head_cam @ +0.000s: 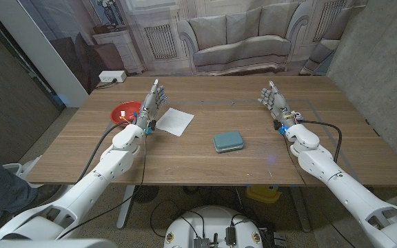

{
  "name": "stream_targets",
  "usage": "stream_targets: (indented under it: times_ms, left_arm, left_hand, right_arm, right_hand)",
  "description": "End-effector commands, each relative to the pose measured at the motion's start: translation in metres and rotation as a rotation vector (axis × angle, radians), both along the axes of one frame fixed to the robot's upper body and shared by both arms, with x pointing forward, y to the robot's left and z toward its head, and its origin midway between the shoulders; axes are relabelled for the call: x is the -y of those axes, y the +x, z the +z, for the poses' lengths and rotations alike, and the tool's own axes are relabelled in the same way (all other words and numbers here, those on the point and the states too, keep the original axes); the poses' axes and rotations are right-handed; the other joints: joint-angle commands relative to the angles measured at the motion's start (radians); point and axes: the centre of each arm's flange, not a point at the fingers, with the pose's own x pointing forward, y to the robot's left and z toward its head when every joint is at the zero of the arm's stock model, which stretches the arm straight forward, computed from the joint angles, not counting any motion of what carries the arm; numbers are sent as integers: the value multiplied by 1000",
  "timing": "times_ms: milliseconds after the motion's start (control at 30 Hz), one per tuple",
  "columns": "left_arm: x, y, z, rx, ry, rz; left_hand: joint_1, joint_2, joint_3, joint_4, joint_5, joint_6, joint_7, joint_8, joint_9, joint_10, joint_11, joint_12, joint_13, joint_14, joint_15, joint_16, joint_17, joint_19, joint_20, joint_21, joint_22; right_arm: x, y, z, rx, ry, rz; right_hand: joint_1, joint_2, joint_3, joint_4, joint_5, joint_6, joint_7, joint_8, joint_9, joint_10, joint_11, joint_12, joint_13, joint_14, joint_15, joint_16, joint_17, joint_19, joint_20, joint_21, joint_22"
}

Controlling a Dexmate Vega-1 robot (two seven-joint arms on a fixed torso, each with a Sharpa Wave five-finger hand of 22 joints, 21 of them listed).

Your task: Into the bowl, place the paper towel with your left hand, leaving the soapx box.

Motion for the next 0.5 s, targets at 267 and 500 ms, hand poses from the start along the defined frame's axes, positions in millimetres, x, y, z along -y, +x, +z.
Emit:
stream_targets:
  times_ms: [267, 500]
  left_arm:
    - [8, 5, 15, 9, 4, 1]
    - [9, 1, 20, 23, 21, 20]
  left_hand:
    - [18, 10, 4, 1, 10, 20, 12, 11, 5, 23, -3, 13, 2, 18, 2, 12, 2, 6, -44, 11, 3]
    - [23, 16, 4, -2, 12, 34, 15, 14, 6, 37, -2, 17, 2, 29, 4, 13, 2, 15, -40, 14, 3]
  right_arm:
    - [-5, 10, -3, -4, 3, 8]
    - [-4, 12, 0, -4, -7, 3]
  right_hand:
    - [7, 6, 7, -1, 6, 20, -5, 9, 5, 20, -1, 6, 4, 8, 3, 4, 4, 7, -39, -2, 3]
    - [7, 11, 8, -1, 6, 24, -6, 9, 5, 25, 1, 7, 4, 14, 6, 5, 4, 9, -36, -5, 3]
